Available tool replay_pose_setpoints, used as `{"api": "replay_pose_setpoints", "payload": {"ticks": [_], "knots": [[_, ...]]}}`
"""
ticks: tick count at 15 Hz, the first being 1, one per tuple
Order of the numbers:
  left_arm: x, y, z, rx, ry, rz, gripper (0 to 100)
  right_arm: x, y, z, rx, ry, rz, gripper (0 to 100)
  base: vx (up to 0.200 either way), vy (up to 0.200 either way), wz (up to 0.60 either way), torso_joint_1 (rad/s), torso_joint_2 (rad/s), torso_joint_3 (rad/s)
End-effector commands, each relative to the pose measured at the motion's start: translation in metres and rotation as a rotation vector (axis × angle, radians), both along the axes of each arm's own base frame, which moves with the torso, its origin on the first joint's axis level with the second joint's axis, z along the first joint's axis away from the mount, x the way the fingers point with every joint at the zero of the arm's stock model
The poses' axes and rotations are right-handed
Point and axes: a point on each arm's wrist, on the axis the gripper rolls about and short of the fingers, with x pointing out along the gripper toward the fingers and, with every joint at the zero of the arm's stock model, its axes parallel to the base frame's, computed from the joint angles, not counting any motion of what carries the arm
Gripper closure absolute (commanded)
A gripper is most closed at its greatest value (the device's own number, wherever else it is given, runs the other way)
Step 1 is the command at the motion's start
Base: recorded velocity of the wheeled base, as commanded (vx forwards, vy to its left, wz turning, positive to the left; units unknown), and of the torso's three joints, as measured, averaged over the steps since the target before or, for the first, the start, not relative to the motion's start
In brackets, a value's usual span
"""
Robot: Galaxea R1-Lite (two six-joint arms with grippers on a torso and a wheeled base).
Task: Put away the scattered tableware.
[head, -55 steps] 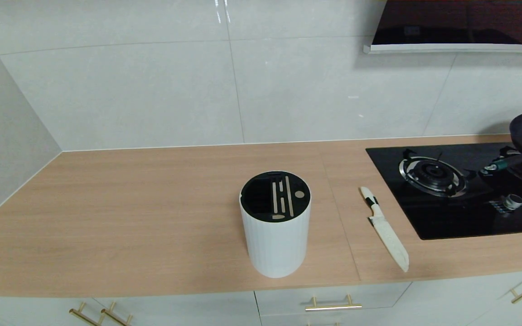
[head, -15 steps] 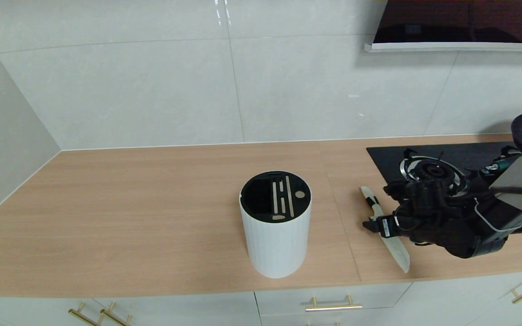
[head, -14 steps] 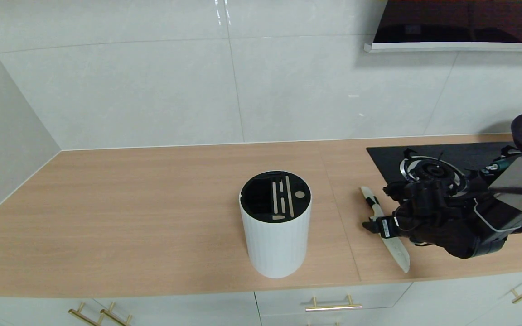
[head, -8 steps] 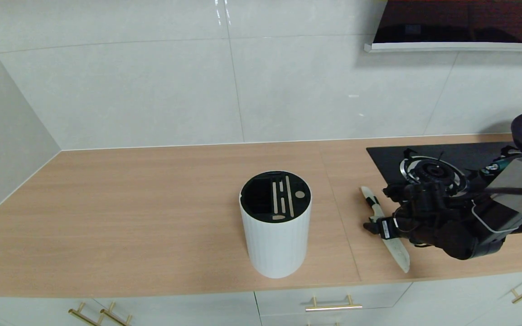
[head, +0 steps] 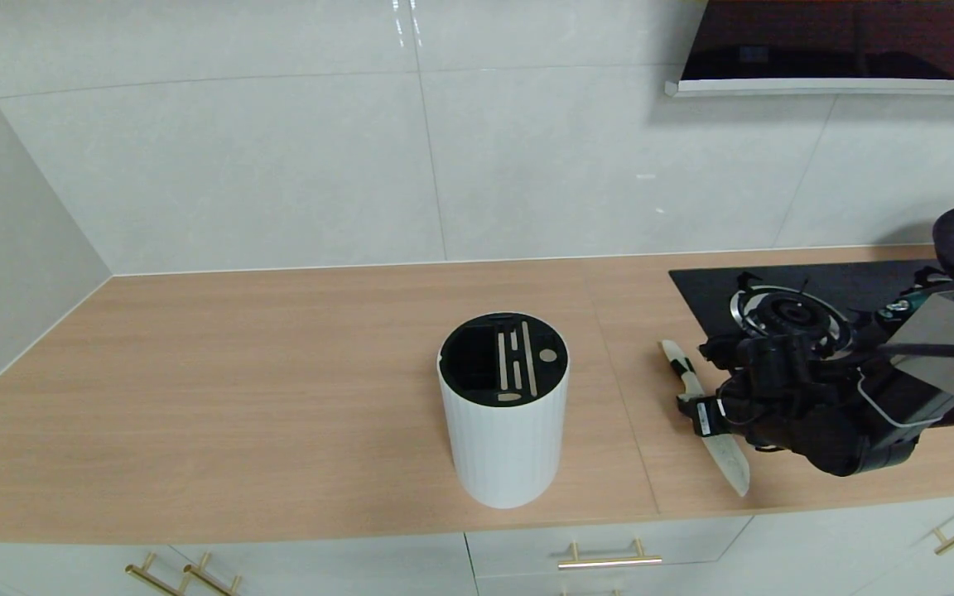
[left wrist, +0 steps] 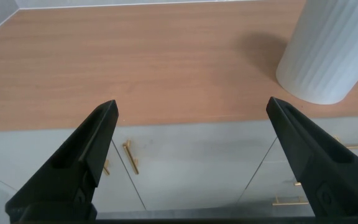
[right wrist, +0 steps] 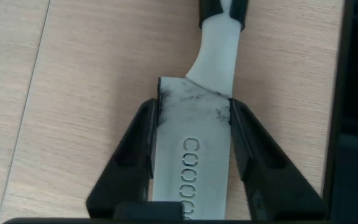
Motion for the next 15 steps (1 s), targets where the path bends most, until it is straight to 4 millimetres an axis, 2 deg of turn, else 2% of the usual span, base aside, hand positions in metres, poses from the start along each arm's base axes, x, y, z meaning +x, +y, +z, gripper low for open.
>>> {"api": "replay_pose_setpoints", "payload": {"ticks": [1, 2, 4, 6, 8, 10, 12, 13, 14, 15], "knots": [[0.000, 0.000, 0.000, 0.000, 0.001, 0.000, 0, -0.001, 0.000, 0.002, -0.001, -0.002, -0.001, 100, 0.000, 0.000, 0.00, 0.000, 0.00, 0.000], [0.000, 0.000, 0.000, 0.000, 0.001, 0.000, 0, -0.001, 0.000, 0.006, -0.001, -0.011, -0.002, 100, 0.000, 0.000, 0.00, 0.000, 0.00, 0.000], [0.000, 0.000, 0.000, 0.000, 0.001, 0.001, 0, -0.007, -0.001, 0.034, 0.014, -0.076, -0.004, 100, 0.000, 0.000, 0.00, 0.000, 0.00, 0.000], [0.000, 0.000, 0.000, 0.002, 0.001, 0.000, 0, -0.021, -0.003, 0.064, 0.028, -0.140, 0.001, 100, 0.000, 0.000, 0.00, 0.000, 0.00, 0.000], [0.000, 0.000, 0.000, 0.002, 0.001, 0.000, 0, -0.043, -0.002, 0.110, 0.064, -0.274, 0.027, 100, 0.000, 0.000, 0.00, 0.000, 0.00, 0.000], [-0.001, 0.001, 0.005, 0.001, -0.031, 0.032, 0, -0.057, 0.007, 0.147, 0.092, -0.387, 0.066, 100, 0.000, 0.000, 0.00, 0.000, 0.00, 0.000], [-0.006, 0.001, 0.023, -0.004, -0.113, 0.046, 0, -0.065, 0.019, 0.169, 0.114, -0.451, 0.103, 100, 0.000, 0.000, 0.00, 0.000, 0.00, 0.000], [-0.009, 0.001, 0.038, 0.000, -0.091, 0.023, 0, -0.072, 0.030, 0.189, 0.131, -0.496, 0.133, 100, 0.000, 0.000, 0.00, 0.000, 0.00, 0.000], [-0.008, 0.000, 0.062, 0.008, -0.004, -0.063, 0, -0.082, 0.041, 0.210, 0.150, -0.528, 0.171, 100, 0.000, 0.000, 0.00, 0.000, 0.00, 0.000], [0.001, -0.001, 0.087, 0.007, 0.062, -0.152, 0, -0.091, 0.048, 0.221, 0.162, -0.537, 0.202, 100, 0.000, 0.000, 0.00, 0.000, 0.00, 0.000]]}}
